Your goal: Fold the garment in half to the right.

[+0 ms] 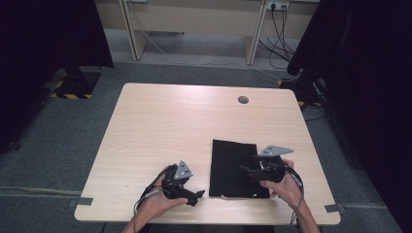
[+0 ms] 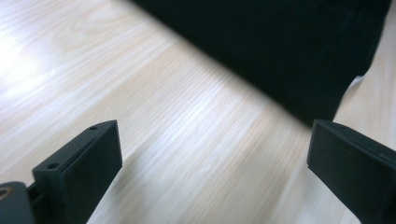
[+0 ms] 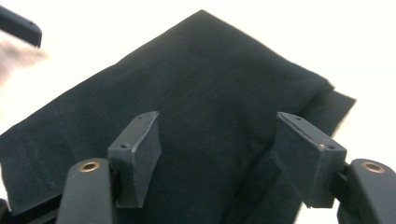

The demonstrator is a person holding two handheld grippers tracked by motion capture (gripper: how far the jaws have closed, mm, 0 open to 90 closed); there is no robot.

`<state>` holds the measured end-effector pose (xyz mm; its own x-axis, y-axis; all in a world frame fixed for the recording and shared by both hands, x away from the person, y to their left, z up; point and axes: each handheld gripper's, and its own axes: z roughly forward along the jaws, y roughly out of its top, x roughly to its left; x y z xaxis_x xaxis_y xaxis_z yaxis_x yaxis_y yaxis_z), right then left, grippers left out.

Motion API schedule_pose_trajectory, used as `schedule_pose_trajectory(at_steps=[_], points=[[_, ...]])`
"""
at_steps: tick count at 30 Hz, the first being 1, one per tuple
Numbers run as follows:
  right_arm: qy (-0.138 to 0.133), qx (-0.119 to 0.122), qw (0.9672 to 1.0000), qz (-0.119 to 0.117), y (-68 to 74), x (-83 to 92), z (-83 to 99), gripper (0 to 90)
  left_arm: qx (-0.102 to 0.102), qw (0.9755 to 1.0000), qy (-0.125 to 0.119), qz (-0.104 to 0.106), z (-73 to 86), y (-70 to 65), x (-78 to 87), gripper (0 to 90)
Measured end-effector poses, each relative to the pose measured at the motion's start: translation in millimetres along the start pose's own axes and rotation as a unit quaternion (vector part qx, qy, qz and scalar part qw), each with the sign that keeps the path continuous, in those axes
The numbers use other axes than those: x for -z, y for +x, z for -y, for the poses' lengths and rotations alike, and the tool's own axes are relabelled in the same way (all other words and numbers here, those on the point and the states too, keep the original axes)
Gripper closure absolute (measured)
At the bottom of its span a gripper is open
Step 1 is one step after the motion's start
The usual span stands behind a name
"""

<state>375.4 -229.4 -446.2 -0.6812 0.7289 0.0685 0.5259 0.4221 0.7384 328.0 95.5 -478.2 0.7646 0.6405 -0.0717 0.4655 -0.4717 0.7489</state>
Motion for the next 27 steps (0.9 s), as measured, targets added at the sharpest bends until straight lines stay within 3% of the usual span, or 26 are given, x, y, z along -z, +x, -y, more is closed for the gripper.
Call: schedule_pose_trajectory(at_steps=[5,9,19,27], points=[[0.012,0.008,0.9999,-0.005,4.7,-5.5,2.9,27.6,0.007,0.9999,-0.001,-0.008,8.2,5.1,5.7,2.2],[0.009,0.009,0.9999,-0.006,6.4,-5.4,2.9,26.9,0.003,0.9996,0.006,-0.029,13.2,9.4,8.9,2.2],[0.013,0.022,0.9996,-0.015,13.0,-11.4,2.1,26.1,0.012,0.9984,0.016,-0.053,20.7,20.0,15.2,1.8],[0.023,0.026,0.9993,-0.013,11.7,-25.1,2.3,25.4,0.015,0.9980,0.019,-0.058,21.1,21.7,15.3,0.0]])
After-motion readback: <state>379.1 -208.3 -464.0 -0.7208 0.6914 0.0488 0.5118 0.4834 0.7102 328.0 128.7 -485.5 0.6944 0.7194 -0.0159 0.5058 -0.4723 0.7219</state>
